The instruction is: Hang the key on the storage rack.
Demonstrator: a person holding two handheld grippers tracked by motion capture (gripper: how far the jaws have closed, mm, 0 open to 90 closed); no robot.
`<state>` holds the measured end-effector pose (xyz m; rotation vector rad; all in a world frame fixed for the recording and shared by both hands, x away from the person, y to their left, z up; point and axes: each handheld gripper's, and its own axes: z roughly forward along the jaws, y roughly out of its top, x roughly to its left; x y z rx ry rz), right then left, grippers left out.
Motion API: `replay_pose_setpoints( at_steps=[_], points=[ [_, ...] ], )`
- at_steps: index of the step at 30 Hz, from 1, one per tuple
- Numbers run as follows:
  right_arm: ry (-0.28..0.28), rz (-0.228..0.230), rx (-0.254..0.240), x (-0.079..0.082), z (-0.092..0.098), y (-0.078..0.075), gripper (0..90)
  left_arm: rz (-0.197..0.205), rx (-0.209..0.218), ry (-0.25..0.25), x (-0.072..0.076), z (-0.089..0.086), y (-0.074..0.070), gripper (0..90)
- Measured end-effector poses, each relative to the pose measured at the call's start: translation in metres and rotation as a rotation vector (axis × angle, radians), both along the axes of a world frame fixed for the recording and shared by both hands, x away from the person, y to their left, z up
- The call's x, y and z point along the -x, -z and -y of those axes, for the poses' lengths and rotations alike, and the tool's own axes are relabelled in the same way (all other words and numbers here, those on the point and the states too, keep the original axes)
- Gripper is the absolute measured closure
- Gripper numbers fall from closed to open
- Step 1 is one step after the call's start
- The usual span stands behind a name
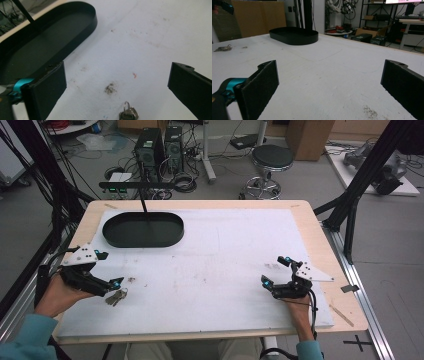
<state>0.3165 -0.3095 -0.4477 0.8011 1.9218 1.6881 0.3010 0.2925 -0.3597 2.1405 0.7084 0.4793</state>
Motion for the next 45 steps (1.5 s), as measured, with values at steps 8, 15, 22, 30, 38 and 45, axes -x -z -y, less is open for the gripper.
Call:
replay_pose_setpoints(
  at_steps=[8,15,22,30,38,45],
  points=[
    [0.002,-0.002,-0.001,0.000,0.000,0.000,0.6,-0.067,-0.097,0.071,-0.008,0.004,-0.002,10.3],
    [0.001,0.000,0.000,0.000,0.000,0.000,0.7,-0.115,-0.155,0.128,-0.014,0.009,0.003,14.5],
    [0.004,0.003,0.003,0.000,0.000,0.000,0.7,-0.162,-0.184,0.160,-0.019,0.010,0.012,20.6],
    [0.004,0.003,0.002,0.000,0.000,0.000,0.7,-0.232,-0.238,0.196,-0.025,0.015,0.021,26.0],
    [0.004,0.009,0.005,0.000,0.000,0.000,0.7,-0.300,-0.327,0.214,-0.030,0.023,0.024,30.1],
    [0.002,0.009,0.004,0.000,0.000,0.000,0.7,-0.359,-0.378,0.223,-0.035,0.027,0.032,35.3]
  ],
)
